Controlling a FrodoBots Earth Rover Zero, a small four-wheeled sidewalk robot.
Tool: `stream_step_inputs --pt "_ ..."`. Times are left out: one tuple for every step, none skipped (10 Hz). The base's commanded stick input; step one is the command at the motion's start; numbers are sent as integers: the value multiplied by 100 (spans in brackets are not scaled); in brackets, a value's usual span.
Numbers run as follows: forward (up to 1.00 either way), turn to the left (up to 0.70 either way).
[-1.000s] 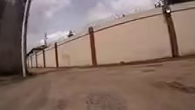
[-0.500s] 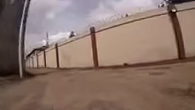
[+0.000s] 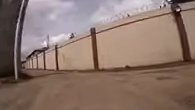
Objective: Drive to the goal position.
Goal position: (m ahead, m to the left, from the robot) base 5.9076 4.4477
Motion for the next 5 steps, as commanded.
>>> stream_step_inputs --pt "70 0" --pt "70 0" --pt "70 0" --pt "70 0" --pt "70 0"
